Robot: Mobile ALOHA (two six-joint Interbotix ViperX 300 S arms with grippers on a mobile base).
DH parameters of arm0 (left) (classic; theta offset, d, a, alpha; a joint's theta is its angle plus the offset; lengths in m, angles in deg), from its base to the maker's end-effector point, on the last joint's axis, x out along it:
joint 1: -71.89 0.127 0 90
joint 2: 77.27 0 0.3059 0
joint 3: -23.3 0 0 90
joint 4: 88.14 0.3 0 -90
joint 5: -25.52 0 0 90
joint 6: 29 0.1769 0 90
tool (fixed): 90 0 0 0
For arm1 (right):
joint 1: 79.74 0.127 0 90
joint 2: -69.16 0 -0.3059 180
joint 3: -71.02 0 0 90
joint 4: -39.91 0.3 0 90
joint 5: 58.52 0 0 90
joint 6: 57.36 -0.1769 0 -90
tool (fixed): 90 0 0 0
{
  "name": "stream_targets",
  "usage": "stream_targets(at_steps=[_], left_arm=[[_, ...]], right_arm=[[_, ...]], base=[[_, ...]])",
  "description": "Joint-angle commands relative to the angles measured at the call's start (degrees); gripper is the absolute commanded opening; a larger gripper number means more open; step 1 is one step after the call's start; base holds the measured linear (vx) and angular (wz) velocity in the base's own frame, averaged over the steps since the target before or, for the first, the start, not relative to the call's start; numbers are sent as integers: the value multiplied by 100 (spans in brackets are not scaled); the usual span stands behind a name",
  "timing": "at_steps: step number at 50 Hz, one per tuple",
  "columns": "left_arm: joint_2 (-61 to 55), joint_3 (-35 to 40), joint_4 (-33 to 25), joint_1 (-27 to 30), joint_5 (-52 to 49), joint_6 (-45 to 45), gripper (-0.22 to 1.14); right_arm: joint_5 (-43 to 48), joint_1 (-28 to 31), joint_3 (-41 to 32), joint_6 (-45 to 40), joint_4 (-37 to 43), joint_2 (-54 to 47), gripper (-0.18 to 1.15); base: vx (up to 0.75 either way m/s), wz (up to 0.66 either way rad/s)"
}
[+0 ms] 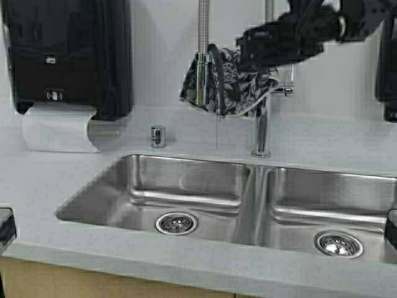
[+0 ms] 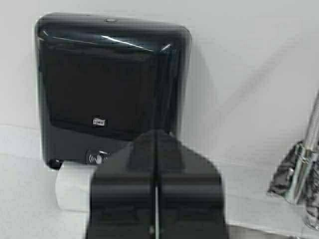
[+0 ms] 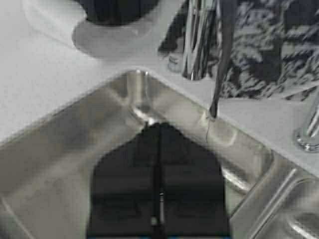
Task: Get the cloth and wipe up the spill under the wine glass
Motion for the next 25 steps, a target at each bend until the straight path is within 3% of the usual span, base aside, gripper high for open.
stream_targets(at_steps=[1,18,25], left_arm=[[-35,88,0,0,26,9,2],[0,79,0,0,26,9,2],[26,70,-9,0,26,18,2]], right_arm=[[281,-9,-149,-9,18,-325,30],[598,-9,-580,-18,26,-1125,83],[712,-9,-765,-18,35,-1327,93]], base=[[15,5],[13,3],[12,3]])
